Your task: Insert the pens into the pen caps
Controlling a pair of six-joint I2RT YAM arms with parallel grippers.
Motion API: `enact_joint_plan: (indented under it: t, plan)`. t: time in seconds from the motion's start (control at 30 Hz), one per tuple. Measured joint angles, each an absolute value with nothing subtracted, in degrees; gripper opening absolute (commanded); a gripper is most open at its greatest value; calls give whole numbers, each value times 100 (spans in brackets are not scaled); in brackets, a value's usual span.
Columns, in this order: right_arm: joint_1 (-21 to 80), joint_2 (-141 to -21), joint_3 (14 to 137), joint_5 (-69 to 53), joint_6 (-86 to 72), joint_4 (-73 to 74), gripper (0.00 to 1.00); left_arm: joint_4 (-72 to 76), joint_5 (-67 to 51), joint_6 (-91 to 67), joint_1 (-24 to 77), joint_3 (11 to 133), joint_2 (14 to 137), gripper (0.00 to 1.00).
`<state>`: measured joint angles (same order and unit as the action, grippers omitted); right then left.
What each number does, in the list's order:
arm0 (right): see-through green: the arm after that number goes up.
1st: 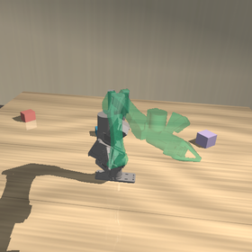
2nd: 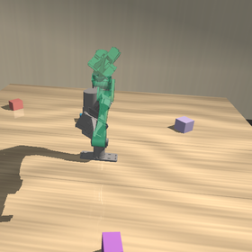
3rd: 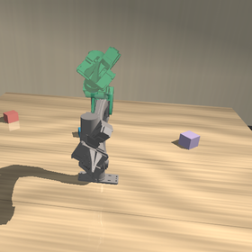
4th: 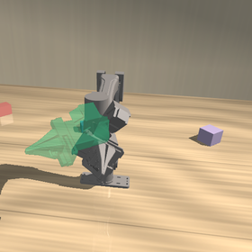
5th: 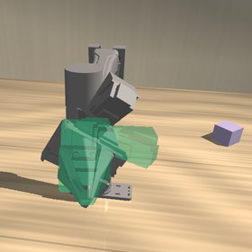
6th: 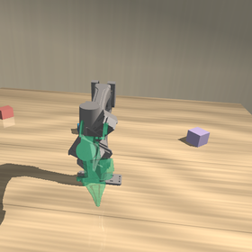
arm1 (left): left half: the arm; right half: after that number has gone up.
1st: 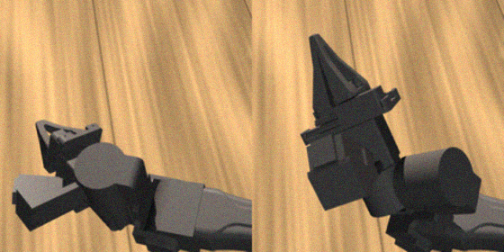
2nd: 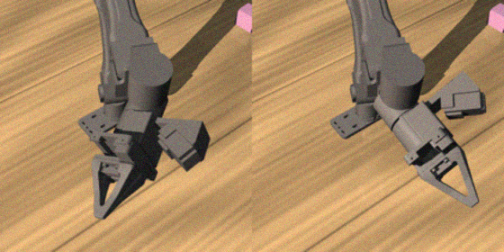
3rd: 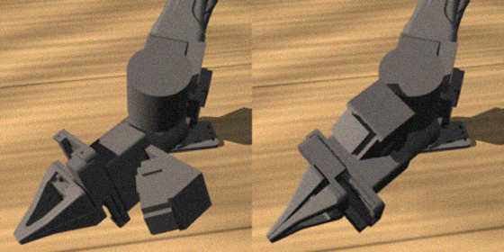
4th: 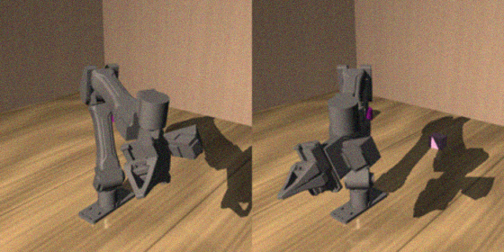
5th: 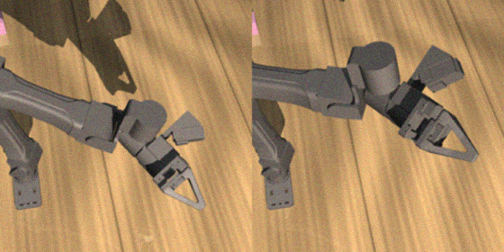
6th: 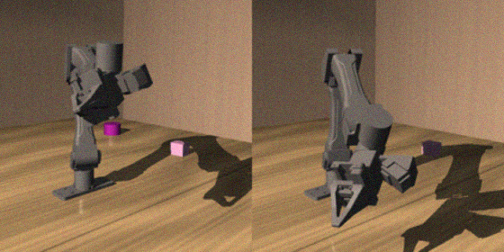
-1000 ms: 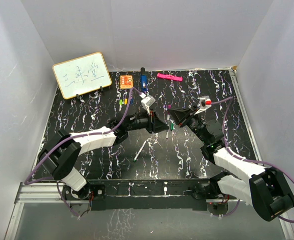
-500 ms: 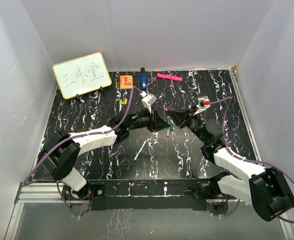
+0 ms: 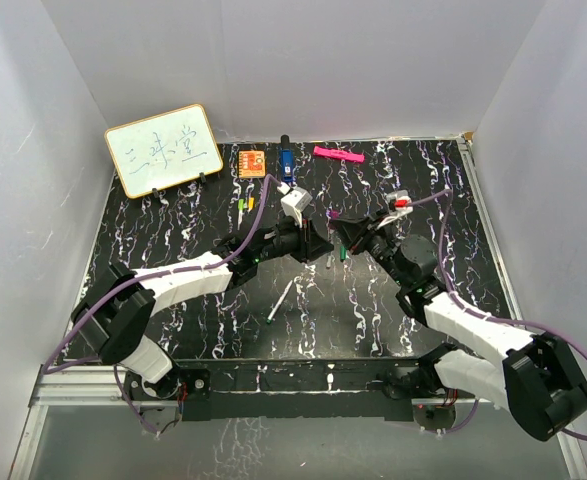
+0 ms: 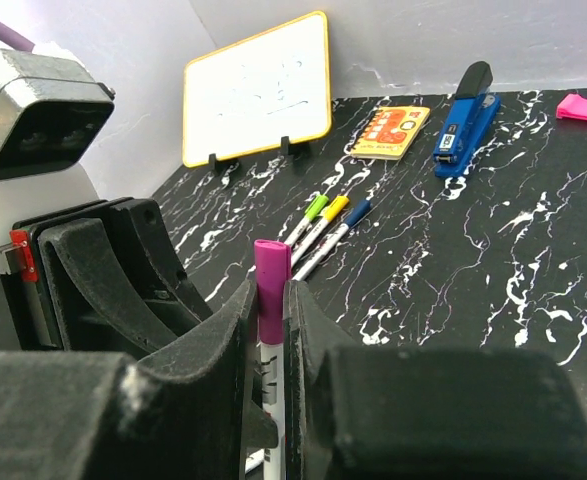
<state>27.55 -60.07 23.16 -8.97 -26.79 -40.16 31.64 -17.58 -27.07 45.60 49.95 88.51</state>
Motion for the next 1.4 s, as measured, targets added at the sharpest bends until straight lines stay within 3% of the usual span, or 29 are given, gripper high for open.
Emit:
enact_joint_plan:
  t: [0.37,0.9,1.0,1.07,1.13,1.27,1.4]
  plan:
    - [3406,-6464,2711,-21,-2235,-3844,0,3103,-1400,-2611,4554,4993,8836,0]
    - [3605,-6528,3138,408,-2169,-3452,0,2836,-1240,-2445,4460,4984,8541,0]
    - [3649,-6543,3426,521,-2023,-3085,16,2840,-1328,-2467,4399,5022,8541,0]
    - [3673,-6549,3642,622,-1909,-2816,41,2928,-1396,-2508,4377,5024,8541,0]
    - [3688,-6549,3806,720,-1826,-2650,55,2971,-1450,-2536,4355,5024,8541,0]
    - [3701,-6484,4062,963,-1669,-2547,71,2965,-1564,-2574,4351,4956,8532,0]
    - [3701,-6158,4084,1219,-1584,-2561,72,2880,-1619,-2578,4351,4751,8484,0]
